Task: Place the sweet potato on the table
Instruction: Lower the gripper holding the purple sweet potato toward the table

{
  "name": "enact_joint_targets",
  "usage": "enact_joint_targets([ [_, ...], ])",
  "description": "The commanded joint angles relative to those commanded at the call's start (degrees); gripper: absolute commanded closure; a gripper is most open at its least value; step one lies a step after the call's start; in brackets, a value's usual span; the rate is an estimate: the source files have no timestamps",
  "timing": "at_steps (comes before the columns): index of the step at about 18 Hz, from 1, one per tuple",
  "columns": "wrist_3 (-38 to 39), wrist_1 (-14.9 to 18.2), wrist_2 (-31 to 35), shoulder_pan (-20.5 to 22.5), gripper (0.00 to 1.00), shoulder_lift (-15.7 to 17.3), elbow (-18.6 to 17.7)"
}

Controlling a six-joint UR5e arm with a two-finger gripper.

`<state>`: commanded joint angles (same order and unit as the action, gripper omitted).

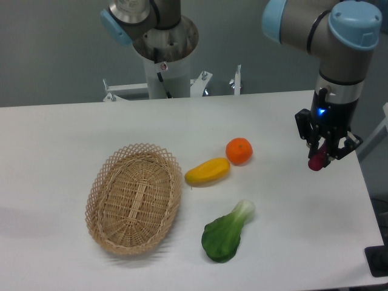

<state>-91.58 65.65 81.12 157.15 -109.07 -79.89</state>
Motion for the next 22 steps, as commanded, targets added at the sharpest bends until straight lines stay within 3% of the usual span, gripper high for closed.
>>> enact_joint_targets([
  [11,0.1,-1.7,0.1,-0.2,0.78,0.2,-3.1],
  [13,0.0,-4.4,0.2,-0.3,0.78,-0.1,-4.7],
  [17,-0.3,-12.8,0.8,-0.2,0.78,-0.8,-9.1],
  [22,0.7,-18.5,1.2,-0.4,0.78,-3.5,-11.4],
])
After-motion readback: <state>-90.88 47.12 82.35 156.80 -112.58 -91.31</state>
